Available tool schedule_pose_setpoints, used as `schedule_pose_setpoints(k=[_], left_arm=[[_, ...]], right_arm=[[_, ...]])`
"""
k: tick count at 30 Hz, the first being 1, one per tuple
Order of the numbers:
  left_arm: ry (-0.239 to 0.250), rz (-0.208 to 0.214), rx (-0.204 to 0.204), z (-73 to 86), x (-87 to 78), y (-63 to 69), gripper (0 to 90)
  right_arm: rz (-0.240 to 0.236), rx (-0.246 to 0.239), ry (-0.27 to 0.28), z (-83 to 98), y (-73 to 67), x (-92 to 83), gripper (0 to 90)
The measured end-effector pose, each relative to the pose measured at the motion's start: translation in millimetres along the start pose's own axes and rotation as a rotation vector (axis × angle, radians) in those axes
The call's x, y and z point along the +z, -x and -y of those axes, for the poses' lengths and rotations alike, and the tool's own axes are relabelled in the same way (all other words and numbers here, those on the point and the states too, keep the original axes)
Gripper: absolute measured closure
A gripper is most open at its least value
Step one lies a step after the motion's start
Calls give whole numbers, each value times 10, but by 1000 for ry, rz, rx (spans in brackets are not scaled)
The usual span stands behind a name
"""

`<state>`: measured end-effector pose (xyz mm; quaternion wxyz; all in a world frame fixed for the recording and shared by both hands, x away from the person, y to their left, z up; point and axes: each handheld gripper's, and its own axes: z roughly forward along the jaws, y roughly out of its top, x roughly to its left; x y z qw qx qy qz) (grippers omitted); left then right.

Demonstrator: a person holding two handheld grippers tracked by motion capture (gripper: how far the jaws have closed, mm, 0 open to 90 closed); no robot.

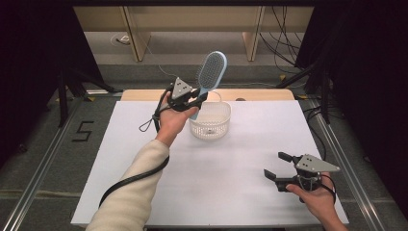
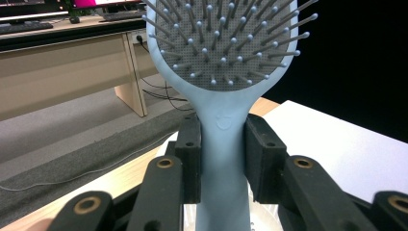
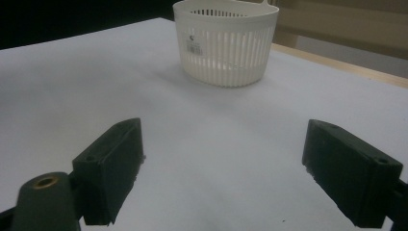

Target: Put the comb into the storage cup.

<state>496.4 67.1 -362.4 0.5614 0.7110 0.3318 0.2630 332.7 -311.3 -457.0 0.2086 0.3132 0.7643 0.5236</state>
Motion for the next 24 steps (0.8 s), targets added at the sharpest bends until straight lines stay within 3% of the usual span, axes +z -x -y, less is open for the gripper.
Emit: schedule_pose_setpoints(k=[24], left_arm=[[-5, 15, 14, -38, 92, 26, 697]], right_arm=[[-1, 3, 1, 1, 4, -1, 154]])
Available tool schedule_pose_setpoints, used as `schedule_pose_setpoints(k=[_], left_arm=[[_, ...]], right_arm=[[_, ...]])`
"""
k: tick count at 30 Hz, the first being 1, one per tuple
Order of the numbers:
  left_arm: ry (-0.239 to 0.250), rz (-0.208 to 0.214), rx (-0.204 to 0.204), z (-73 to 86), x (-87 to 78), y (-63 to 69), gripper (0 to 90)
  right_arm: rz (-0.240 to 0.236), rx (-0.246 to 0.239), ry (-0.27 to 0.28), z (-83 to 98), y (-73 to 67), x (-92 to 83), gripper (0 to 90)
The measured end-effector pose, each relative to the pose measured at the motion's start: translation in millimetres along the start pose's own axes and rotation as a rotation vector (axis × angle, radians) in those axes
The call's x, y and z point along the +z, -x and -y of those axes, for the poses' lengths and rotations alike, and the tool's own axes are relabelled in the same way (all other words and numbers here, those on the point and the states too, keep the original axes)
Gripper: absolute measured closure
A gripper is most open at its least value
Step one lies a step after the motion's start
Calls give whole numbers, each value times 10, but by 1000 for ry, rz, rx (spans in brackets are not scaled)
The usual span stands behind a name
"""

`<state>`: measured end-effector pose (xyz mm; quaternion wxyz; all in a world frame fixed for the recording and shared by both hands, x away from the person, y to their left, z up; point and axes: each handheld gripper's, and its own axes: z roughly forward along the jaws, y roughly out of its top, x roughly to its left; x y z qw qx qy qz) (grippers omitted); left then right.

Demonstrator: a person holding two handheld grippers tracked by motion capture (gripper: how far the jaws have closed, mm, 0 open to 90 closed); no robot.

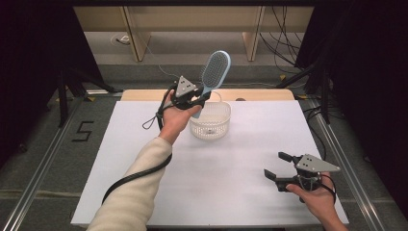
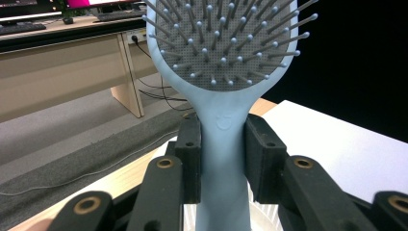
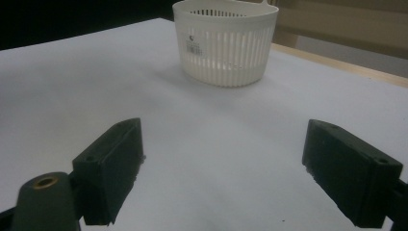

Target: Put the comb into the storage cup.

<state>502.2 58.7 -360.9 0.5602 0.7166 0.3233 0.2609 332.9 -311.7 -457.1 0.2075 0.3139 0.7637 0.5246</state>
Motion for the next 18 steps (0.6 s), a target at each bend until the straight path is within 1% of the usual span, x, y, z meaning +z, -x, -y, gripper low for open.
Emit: schedule_pose_setpoints(k=[18], left_arm=[[-4, 3, -1, 1, 53, 1, 696]], right_arm=[[1, 0, -2, 0, -2, -1, 154]])
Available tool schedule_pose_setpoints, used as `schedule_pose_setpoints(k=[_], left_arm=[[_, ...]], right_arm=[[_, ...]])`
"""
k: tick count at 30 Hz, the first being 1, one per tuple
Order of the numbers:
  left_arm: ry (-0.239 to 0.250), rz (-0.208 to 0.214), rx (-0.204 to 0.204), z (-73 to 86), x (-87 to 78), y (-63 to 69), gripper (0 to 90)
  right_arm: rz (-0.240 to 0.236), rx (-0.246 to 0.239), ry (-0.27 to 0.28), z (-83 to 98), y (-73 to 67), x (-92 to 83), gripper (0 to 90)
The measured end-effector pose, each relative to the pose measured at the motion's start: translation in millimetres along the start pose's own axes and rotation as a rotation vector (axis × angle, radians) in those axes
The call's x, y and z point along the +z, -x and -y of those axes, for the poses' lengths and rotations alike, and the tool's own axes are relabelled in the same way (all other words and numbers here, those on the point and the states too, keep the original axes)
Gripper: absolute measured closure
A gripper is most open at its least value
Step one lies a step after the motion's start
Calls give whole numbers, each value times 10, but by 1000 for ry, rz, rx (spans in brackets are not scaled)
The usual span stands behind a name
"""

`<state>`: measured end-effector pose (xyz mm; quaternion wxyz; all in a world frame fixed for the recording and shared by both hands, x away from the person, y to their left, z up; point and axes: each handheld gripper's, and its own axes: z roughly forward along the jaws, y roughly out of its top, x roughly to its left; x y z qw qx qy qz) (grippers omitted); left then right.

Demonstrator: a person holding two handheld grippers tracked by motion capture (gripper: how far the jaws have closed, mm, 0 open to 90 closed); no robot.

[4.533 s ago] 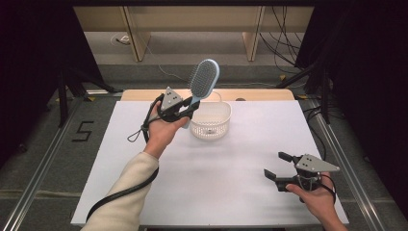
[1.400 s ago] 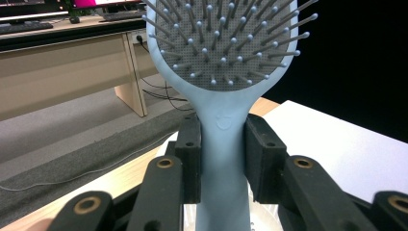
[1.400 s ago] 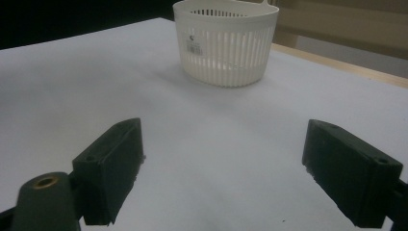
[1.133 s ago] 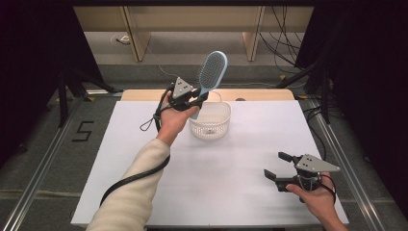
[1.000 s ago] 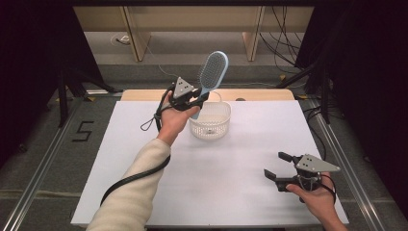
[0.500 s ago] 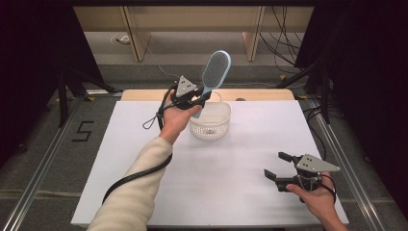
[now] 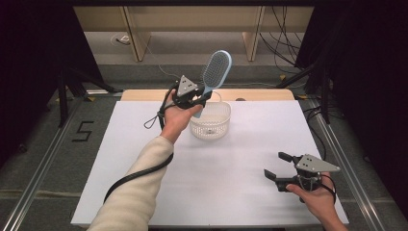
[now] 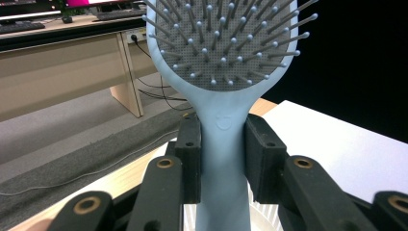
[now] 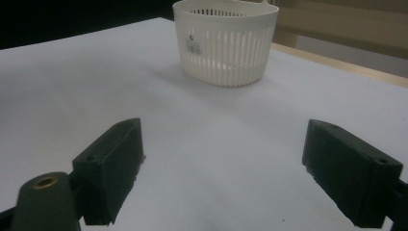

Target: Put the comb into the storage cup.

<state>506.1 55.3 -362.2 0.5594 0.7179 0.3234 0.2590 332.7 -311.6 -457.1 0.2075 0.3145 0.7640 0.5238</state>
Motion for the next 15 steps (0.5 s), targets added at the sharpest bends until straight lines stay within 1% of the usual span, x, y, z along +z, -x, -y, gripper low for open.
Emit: schedule_pose_setpoints(k=[15], left_arm=[[-7, -2, -6, 32, 64, -14, 697]], right_arm=[[-3, -4, -1, 2, 0, 2, 154]])
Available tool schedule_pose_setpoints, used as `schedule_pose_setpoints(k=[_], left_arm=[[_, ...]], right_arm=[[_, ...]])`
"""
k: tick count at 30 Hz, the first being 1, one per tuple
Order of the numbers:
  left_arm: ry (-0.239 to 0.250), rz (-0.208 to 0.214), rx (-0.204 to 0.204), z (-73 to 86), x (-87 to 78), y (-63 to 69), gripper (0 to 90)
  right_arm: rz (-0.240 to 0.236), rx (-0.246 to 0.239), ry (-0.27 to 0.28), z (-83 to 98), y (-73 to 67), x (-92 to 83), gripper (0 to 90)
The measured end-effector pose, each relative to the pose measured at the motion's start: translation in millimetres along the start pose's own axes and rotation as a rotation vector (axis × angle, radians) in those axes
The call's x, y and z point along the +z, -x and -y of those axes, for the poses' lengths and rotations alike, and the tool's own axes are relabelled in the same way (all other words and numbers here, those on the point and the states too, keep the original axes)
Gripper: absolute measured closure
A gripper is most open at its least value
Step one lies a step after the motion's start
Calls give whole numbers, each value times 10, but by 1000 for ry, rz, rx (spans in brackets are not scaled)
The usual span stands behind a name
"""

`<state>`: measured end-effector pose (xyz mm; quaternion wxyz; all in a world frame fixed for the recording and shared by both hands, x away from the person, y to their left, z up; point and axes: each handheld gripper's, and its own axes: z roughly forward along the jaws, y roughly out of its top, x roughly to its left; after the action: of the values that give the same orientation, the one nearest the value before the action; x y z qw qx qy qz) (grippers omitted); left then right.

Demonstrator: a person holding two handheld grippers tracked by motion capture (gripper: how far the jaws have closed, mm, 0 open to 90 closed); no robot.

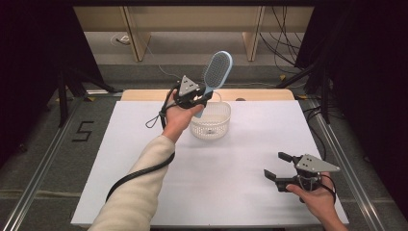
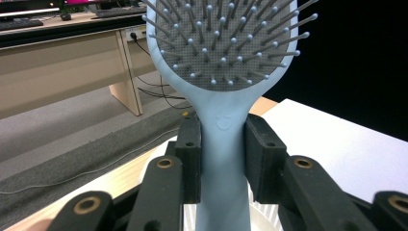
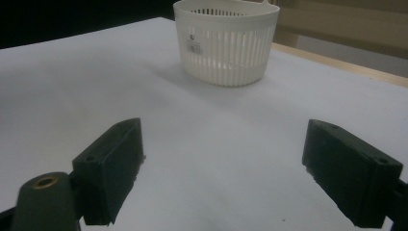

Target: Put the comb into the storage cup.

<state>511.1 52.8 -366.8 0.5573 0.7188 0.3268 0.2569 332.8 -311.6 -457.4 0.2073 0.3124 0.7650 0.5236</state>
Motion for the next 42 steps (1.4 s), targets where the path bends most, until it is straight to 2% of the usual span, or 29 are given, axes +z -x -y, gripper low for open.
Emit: schedule_pose_setpoints(k=[42], left_arm=[[-14, 32, 2, 108, 134, 19, 697]], right_arm=[[-4, 0, 1, 2, -2, 3, 154]])
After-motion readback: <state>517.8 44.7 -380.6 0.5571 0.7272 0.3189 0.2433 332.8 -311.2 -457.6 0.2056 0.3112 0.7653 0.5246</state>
